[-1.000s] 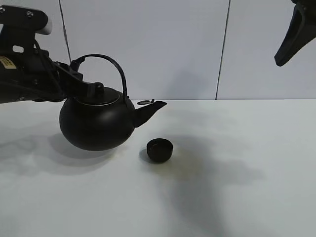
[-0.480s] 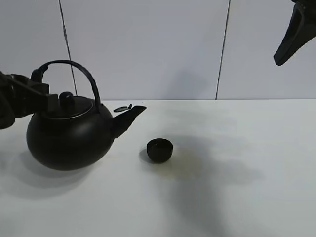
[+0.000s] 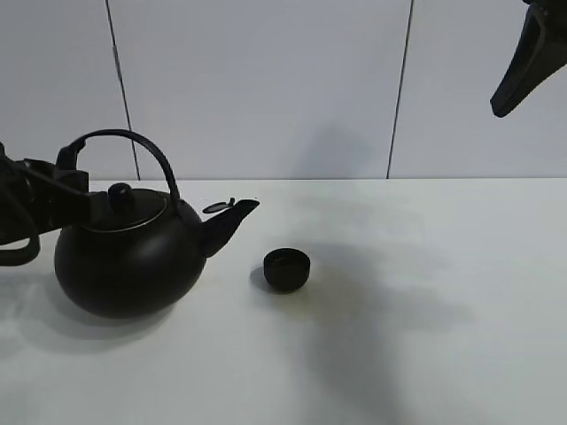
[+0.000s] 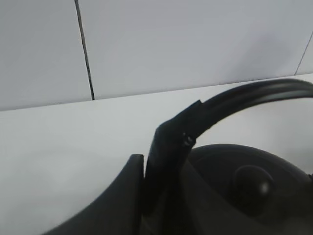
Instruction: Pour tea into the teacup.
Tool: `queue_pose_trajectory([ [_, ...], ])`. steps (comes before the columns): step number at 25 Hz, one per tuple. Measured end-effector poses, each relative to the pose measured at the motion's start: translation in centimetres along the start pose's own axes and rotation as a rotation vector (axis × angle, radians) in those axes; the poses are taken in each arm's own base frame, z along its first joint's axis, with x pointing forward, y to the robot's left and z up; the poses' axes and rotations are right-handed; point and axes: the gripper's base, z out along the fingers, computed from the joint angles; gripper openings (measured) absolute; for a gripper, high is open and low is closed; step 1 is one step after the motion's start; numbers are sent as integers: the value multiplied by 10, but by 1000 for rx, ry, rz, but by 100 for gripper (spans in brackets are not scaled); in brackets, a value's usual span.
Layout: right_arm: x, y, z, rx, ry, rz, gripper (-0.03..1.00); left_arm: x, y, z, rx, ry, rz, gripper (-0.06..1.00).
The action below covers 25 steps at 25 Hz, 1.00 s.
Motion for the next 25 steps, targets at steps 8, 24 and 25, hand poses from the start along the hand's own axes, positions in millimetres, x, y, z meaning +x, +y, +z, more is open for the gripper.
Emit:
queue_pose_trajectory([
  [8, 0, 0, 0, 0, 0, 0, 55, 9, -1, 3, 5, 40, 0, 12],
  [24, 0, 0, 0, -1, 0, 1, 55, 21, 0, 2, 7, 63, 12, 12],
  [25, 0, 0, 0, -2, 0, 1, 55, 21, 0, 2, 7, 63, 12, 12],
])
